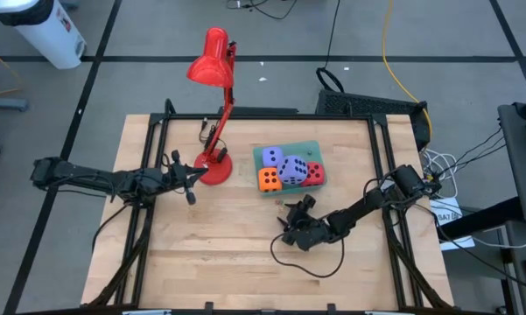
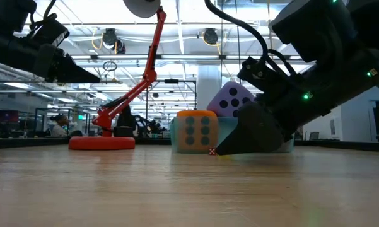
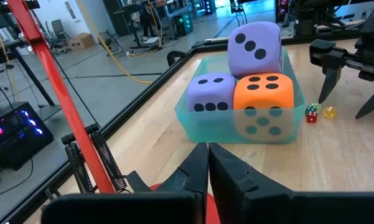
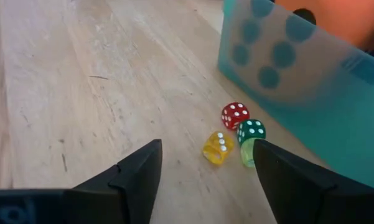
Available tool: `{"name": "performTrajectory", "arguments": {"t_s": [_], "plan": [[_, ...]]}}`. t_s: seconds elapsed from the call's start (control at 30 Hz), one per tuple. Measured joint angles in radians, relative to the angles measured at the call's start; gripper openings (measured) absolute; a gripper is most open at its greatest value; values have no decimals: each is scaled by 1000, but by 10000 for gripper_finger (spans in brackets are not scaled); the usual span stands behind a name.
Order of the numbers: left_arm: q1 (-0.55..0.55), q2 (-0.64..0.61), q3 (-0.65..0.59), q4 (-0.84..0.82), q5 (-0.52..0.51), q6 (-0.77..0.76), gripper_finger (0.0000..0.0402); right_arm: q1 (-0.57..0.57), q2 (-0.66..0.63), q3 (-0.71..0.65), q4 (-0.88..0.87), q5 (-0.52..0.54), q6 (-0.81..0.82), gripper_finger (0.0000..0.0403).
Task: Pick & Place Dice
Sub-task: Put the small yellow dice into the bin
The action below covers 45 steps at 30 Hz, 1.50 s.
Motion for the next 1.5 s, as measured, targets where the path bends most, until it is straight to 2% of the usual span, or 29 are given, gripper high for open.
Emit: {"name": "performTrajectory", "arguments": {"t_s": [0.43, 0.67, 1.0, 1.23, 1.5], "plan": [[0, 0, 0, 0, 0, 0, 26, -46, -1, 0, 1, -78, -23, 168], [0, 0, 0, 0, 0, 0, 26, -63, -1, 0, 1, -87, -22, 131], [0, 0, 0, 0, 0, 0, 26, -60, -3, 0, 2, -129, -28, 42], [0, 0, 0, 0, 0, 0, 26, -42, -65, -1, 30, -211, -84, 45], [0, 0, 0, 0, 0, 0, 26, -22, -217, 0, 52, -209, -200, 44]]}}
